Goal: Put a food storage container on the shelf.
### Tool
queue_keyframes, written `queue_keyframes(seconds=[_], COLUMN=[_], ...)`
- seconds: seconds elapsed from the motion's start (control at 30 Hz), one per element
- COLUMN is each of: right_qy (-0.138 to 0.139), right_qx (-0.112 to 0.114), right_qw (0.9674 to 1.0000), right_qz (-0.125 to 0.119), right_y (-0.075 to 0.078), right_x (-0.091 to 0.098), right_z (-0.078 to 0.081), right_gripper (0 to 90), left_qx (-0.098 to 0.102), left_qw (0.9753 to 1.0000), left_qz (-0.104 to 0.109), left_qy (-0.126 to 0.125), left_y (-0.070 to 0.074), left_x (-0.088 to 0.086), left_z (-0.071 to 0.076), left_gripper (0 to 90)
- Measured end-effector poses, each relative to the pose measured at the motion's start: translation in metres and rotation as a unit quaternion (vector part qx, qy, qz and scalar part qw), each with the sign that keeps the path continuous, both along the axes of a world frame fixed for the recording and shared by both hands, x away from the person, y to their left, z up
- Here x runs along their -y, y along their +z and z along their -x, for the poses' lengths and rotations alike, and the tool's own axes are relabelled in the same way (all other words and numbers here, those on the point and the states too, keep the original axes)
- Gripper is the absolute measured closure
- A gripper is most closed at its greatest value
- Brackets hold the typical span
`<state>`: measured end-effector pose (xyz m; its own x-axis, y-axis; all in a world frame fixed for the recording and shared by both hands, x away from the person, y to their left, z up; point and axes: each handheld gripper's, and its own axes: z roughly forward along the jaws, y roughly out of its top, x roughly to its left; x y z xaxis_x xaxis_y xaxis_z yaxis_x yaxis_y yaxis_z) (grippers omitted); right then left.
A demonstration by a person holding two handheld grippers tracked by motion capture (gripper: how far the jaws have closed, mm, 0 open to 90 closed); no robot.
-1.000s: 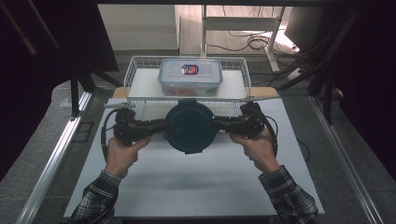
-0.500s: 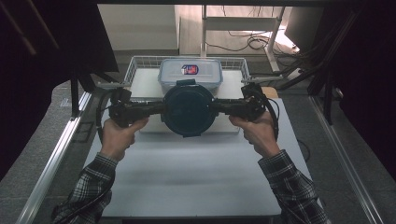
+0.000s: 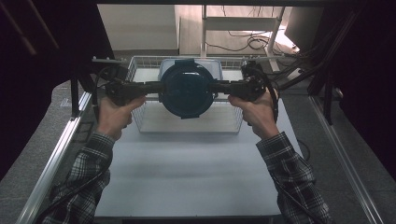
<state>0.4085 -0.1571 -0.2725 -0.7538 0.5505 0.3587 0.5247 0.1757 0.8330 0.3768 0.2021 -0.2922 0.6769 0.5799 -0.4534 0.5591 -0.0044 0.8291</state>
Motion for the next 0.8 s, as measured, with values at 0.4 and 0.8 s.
queue_keyframes(seconds=[0.4,0.8], right_qy=[-0.007,-0.022], right_qx=[0.004,0.009], right_qw=[0.9999,0.9996], right_qz=[-0.013,-0.012], right_y=[0.022,0.043], right_x=[-0.005,-0.006], right_z=[-0.029,-0.049], right_gripper=[55.8,55.7], left_qx=[0.006,0.003], left_qw=[0.9999,0.9996], left_qz=[-0.002,0.01], left_qy=[0.011,0.026], left_y=[0.03,0.044], left_x=[-0.004,0.0], left_z=[-0.031,-0.055], left_gripper=[56.9,55.9])
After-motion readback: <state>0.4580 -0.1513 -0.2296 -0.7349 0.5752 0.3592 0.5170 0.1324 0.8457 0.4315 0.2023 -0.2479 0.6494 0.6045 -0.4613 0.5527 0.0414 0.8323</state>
